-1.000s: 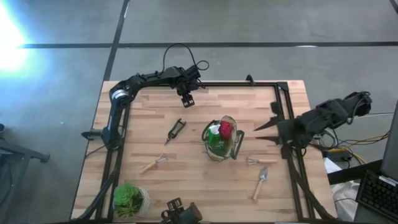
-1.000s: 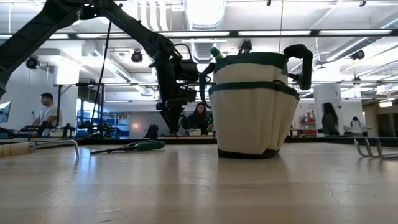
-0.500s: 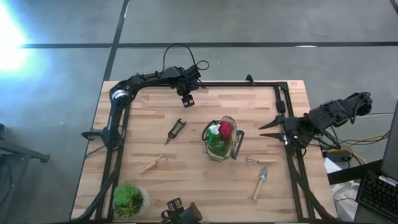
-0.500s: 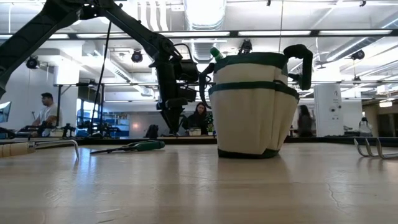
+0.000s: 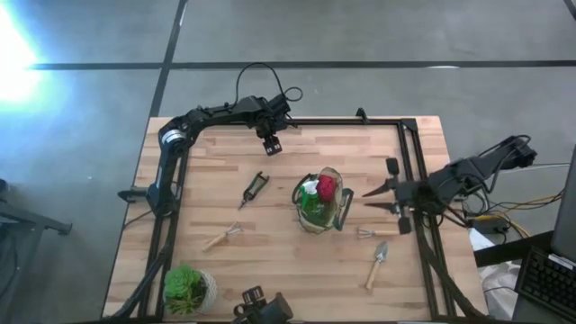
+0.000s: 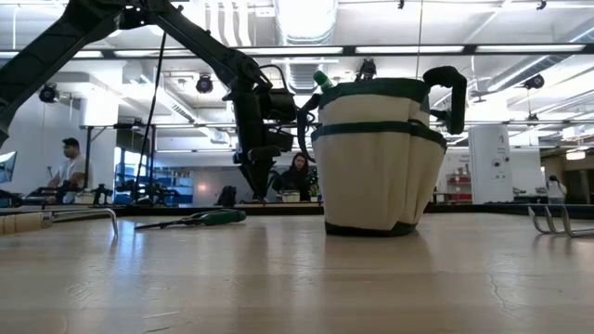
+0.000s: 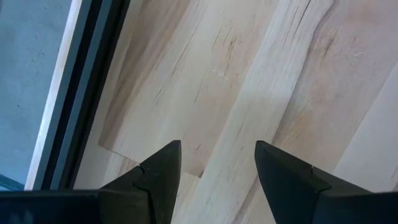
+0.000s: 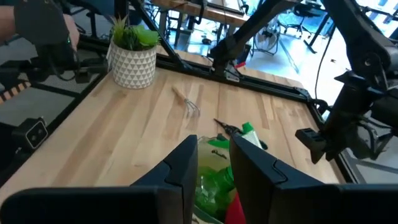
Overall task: Pick & Place Garden tools in Gardening bag
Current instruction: Put the right hand rake into the pocket of the gardening bag
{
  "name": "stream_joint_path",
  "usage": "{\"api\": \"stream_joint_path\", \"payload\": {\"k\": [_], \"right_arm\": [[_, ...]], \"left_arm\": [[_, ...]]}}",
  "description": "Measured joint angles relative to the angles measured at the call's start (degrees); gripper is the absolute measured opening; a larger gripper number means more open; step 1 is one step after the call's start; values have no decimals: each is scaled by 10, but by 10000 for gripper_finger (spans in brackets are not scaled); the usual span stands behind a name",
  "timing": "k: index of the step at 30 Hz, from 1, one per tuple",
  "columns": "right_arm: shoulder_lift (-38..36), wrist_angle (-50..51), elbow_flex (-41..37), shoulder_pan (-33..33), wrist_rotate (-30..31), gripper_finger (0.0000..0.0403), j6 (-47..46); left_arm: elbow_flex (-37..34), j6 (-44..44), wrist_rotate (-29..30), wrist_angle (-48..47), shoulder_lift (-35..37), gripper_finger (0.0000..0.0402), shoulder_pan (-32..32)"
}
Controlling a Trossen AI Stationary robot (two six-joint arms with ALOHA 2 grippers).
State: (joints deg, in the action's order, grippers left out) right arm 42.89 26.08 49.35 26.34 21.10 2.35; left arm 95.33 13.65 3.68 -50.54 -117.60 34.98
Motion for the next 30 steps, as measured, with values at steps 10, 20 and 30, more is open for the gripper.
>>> {"api": "stream_joint_path", "payload": {"k": [10,20,30], "right_arm": [[-47,-29,-66,0,-1,80,-22],[-103,-31,-86,0,0,69,-8],[-136,-29,-100,0,0,86,-22]], "left_arm": [[0,-33,-11,37,11,207,-4],[-35,-82,-46,189,159,207,-64],[-259,-104,-50,392,424,207,-129]]}}
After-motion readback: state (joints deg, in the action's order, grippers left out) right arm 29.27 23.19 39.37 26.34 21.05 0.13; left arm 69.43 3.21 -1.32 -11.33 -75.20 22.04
